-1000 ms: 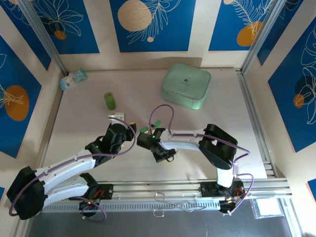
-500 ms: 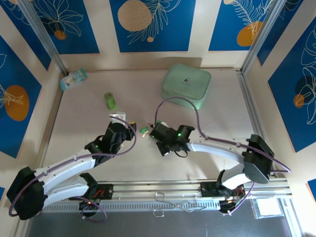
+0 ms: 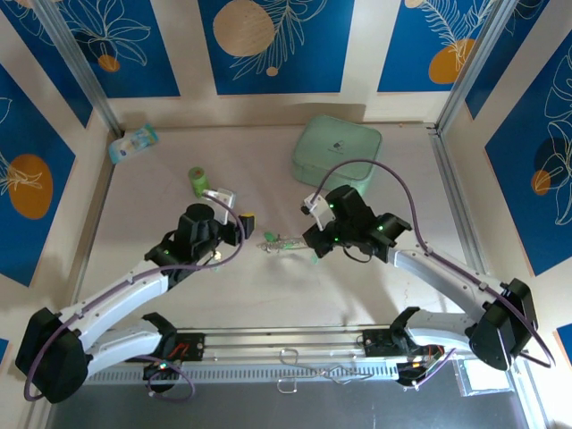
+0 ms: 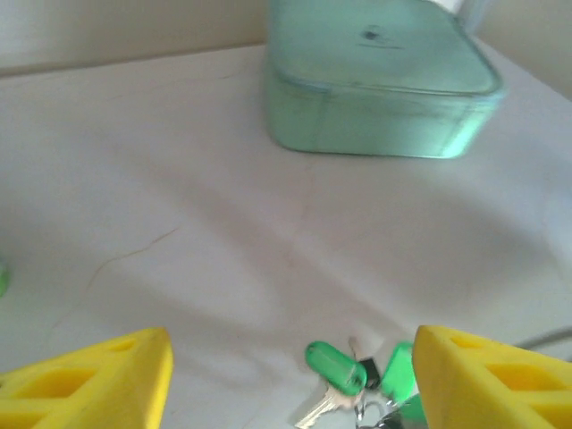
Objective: Put the keys on the keyring
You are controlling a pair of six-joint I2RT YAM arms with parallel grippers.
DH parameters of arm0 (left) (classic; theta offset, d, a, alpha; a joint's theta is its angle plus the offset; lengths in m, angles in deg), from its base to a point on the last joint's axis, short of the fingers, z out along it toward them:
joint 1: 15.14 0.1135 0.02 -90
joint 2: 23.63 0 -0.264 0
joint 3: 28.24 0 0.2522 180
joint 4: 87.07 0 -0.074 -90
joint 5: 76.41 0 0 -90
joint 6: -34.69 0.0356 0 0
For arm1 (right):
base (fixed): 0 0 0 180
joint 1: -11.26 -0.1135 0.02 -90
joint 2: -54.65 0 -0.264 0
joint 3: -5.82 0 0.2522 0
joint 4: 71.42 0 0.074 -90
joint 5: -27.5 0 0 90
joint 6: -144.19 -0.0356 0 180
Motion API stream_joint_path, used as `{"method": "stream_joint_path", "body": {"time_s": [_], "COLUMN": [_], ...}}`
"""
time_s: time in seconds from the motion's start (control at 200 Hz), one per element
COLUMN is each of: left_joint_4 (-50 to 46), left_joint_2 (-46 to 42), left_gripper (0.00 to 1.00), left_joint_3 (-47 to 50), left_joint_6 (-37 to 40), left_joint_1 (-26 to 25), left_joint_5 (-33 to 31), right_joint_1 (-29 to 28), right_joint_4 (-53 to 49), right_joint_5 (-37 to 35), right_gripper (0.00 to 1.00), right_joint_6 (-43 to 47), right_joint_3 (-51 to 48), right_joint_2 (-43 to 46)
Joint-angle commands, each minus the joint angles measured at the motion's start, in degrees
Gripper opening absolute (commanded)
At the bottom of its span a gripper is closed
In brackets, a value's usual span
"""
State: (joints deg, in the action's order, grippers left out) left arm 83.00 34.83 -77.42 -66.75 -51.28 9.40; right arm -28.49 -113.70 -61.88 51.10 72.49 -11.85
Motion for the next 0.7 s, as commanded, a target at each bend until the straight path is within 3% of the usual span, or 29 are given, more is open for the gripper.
{"method": "stream_joint_path", "body": {"time_s": [0.0,0.15,0.315,0.5,0.695], "left_joint_4": [0.9,2.4,5.2,10.8,17.0], "left_joint_2": [-0.3,-1.4,-0.4,3.2,6.0], "left_gripper": [0.66,0.46,0.32,0.24,0.22], "left_joint_3": [-2.5,-1.5,-0.5,1.5,5.3], "left_joint_6": [9.4,17.2,22.2,24.9,32.0], "left_joint_1": [0.5,0.4,0.4,-0.6,-3.2], "left_joint_5": [11.6,21.1,31.9,42.7,48.3], "right_joint_1": [1.8,2.0,1.3,-1.2,-3.4], "right_joint_4": [4.2,5.5,5.9,6.7,6.5], "right_joint_5": [12.8,16.6,17.7,13.3,10.6], "right_gripper": [0.0,0.0,0.0,0.0,0.0], "right_joint_6": [9.0,15.4,20.2,24.6,26.4], "right_joint_3": [-1.3,-3.2,-3.9,-4.3,-3.9], "right_joint_2": [3.4,5.8,6.1,5.6,4.2]}}
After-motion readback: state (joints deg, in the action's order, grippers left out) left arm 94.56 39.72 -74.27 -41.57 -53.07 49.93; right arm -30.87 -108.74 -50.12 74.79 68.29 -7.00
